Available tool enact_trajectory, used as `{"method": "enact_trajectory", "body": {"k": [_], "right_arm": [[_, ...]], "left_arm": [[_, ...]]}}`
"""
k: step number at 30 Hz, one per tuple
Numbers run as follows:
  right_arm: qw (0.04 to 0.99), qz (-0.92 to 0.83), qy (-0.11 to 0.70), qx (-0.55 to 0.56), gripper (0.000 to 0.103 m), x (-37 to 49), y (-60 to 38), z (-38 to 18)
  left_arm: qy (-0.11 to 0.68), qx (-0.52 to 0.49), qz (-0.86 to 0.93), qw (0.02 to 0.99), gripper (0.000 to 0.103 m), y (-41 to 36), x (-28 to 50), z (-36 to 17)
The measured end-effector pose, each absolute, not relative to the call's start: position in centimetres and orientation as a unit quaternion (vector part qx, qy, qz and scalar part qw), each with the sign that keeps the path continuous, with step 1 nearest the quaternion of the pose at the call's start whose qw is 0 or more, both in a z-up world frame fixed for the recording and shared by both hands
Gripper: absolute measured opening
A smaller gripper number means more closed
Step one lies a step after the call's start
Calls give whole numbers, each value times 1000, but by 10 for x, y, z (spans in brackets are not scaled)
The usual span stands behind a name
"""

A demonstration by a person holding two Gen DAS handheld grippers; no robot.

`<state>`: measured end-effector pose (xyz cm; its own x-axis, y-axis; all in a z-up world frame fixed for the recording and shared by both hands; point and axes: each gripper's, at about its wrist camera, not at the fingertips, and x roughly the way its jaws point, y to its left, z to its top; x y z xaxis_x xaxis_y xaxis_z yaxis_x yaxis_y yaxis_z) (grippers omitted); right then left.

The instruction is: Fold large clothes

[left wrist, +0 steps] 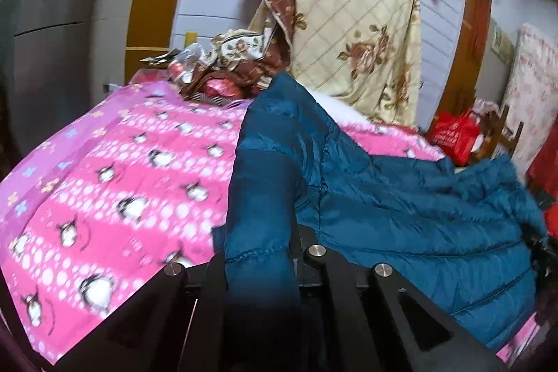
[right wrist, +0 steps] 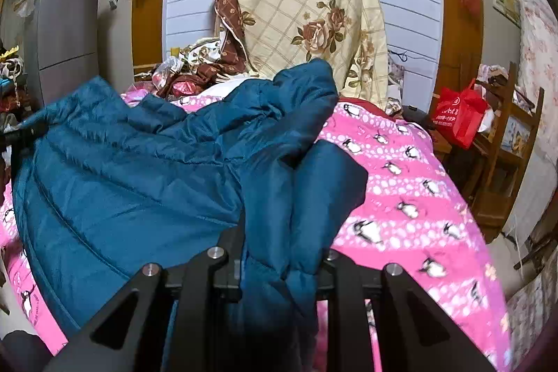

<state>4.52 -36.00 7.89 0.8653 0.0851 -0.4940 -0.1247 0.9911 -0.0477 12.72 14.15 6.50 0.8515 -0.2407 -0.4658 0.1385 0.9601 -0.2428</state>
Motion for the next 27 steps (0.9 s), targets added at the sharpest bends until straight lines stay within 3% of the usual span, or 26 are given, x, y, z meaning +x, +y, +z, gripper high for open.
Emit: {"method": "enact_trajectory", "body": {"k": [8, 11, 13, 15, 16, 20, 21, 23, 24, 25, 27], "right_arm": [[962, 39, 265, -50, 22, 115, -404, 89], [947, 39, 317, 34, 36, 149, -436, 56], [912, 30, 394, 112, 42, 163, -456, 23], [899, 26, 408, 154, 45, 156, -466, 10], [905, 26, 389, 170, 45, 140, -471, 12], [931, -11, 329, 161, 48, 78, -471, 46], [940, -21, 307, 147, 48, 57, -465, 61], [957, -28, 268, 111, 57, 23, -448, 91], [966, -33, 239, 89, 79, -5, -433, 109], [971, -41, 220, 80, 103, -25, -424, 119], [977, -42, 194, 76, 103, -59, -405, 137]], "left_arm": [[302, -95, -112, 942, 0, 86, 200, 46], [364, -83, -84, 924, 0, 66, 220, 10], [393, -73, -70, 914, 16, 63, 225, -9], [389, -81, -76, 914, 20, 68, 220, -13], [391, -81, -73, 914, 27, 71, 217, -13], [370, -70, -51, 925, 34, 89, 185, 12], [361, -61, -47, 929, 41, 90, 178, 21], [330, -36, -37, 943, 57, 91, 139, 44], [322, -27, -34, 946, 69, 91, 125, 51], [311, -10, -35, 950, 73, 85, 102, 59], [291, 17, -43, 956, 72, 71, 57, 69]]}}
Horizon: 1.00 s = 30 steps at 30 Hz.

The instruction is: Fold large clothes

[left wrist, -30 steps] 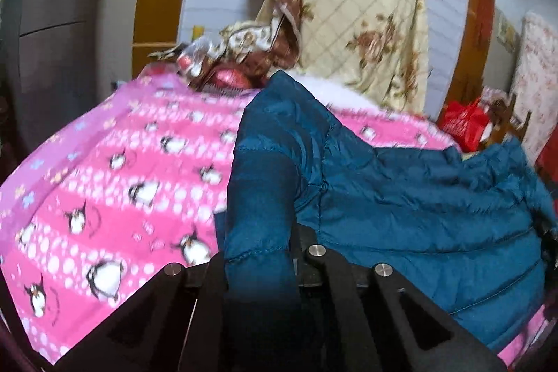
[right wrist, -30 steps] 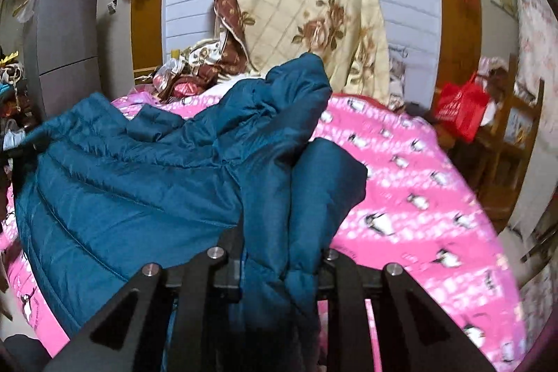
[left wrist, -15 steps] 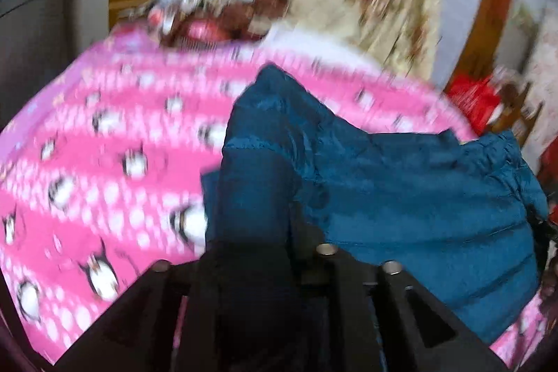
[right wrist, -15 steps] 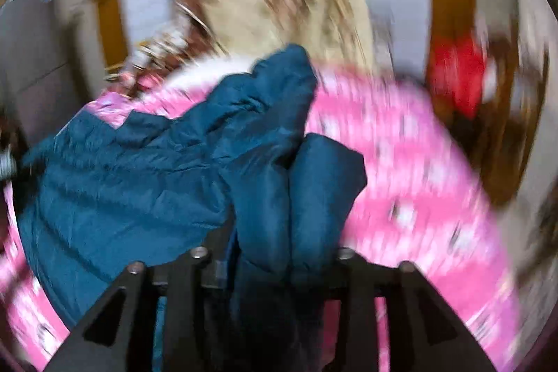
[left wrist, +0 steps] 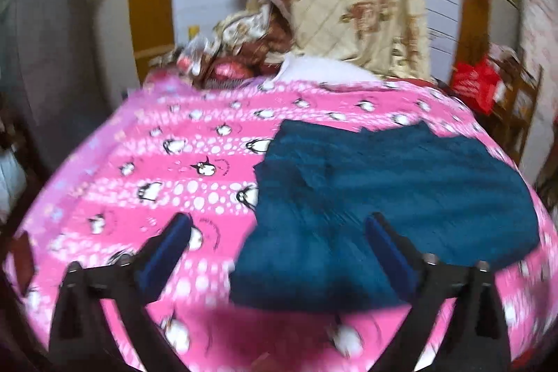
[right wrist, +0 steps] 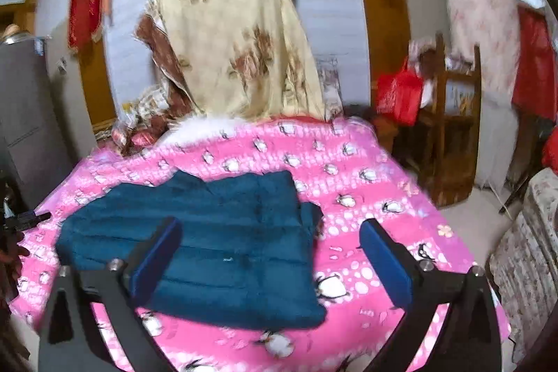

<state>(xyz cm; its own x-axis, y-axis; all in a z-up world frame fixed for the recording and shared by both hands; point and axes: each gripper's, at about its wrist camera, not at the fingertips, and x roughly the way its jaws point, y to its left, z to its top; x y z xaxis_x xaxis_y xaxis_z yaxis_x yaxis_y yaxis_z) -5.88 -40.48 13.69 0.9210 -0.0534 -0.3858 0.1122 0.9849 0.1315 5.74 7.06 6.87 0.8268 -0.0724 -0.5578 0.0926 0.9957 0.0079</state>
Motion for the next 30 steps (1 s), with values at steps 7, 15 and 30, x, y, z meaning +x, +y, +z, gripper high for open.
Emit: {"method": "enact_trajectory", "body": {"k": [7, 15, 30], "right_arm": [[962, -75, 250, 79, 103, -127, -353, 122], [959, -62, 271, 56, 103, -177, -312, 102], [961, -43, 265, 67, 103, -182, -306, 103]], "left_arm": [[316, 15, -71, 946, 64, 22, -39, 53], [359, 10, -77, 930, 63, -23, -77, 42], [354, 21, -92, 930, 63, -44, -90, 46]]}}
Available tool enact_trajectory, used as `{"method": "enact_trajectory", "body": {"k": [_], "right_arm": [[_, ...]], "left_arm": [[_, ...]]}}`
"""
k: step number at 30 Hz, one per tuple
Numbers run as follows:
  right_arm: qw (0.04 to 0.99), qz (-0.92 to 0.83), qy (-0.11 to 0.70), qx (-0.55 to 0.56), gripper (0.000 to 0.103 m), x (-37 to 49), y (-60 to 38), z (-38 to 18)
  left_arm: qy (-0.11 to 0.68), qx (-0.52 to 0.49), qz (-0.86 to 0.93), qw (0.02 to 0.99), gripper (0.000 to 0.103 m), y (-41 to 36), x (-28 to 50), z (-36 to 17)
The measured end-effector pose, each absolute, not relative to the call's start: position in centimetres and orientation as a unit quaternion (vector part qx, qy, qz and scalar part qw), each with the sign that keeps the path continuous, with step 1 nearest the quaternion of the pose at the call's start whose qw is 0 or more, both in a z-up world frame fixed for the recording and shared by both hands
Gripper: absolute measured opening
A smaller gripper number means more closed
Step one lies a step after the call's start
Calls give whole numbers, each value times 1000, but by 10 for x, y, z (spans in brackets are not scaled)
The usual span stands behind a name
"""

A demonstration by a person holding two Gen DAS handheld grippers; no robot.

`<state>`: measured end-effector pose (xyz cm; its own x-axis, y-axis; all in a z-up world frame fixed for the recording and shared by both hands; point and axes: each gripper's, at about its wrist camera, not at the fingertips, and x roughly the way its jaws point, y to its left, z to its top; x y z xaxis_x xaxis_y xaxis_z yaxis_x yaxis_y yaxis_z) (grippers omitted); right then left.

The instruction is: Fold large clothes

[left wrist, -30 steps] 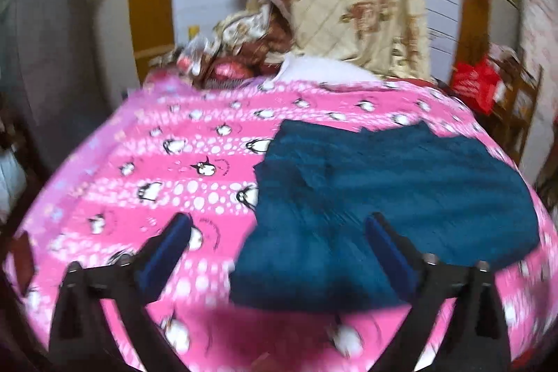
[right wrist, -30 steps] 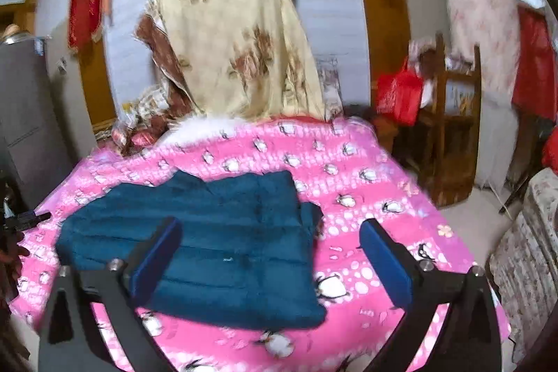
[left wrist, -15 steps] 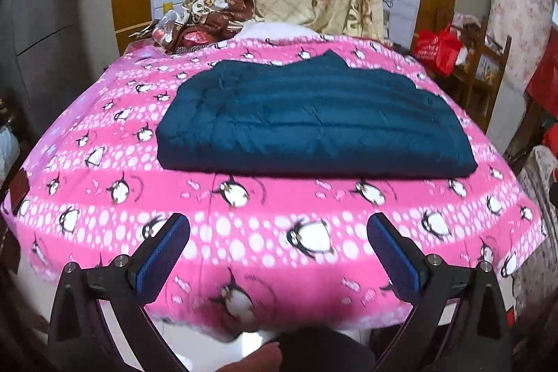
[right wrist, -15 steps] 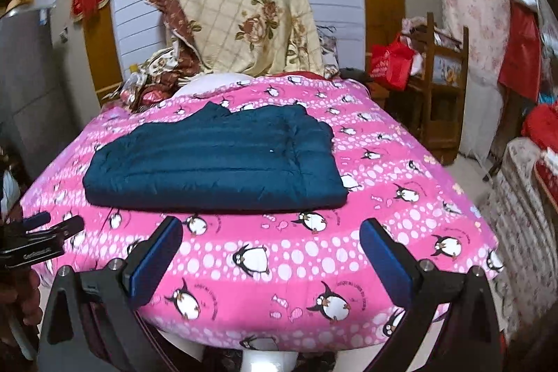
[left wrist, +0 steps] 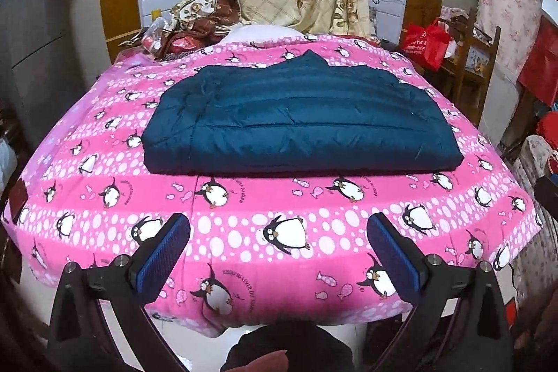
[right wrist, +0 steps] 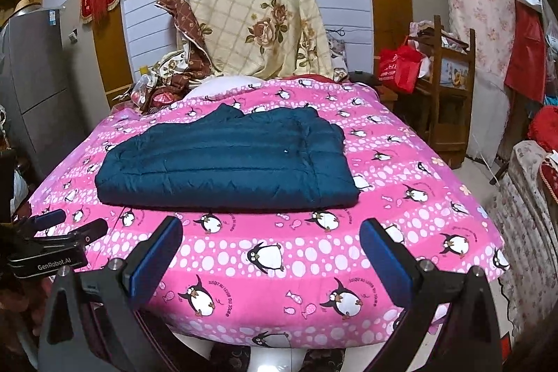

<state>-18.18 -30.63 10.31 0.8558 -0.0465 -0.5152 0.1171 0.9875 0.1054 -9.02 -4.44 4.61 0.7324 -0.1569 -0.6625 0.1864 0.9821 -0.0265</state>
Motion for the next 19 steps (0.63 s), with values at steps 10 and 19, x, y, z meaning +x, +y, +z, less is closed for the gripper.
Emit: {"method": "enact_trajectory", "body": {"k": [10, 19], "right_arm": [[959, -39, 275, 65, 103, -173, -307, 96], [958, -31, 279, 58, 103, -166, -304, 92]], "left_arm": [[362, 26, -94, 927, 63, -50, -83, 39], [368, 19, -111, 923, 63, -51, -81, 35]]}}
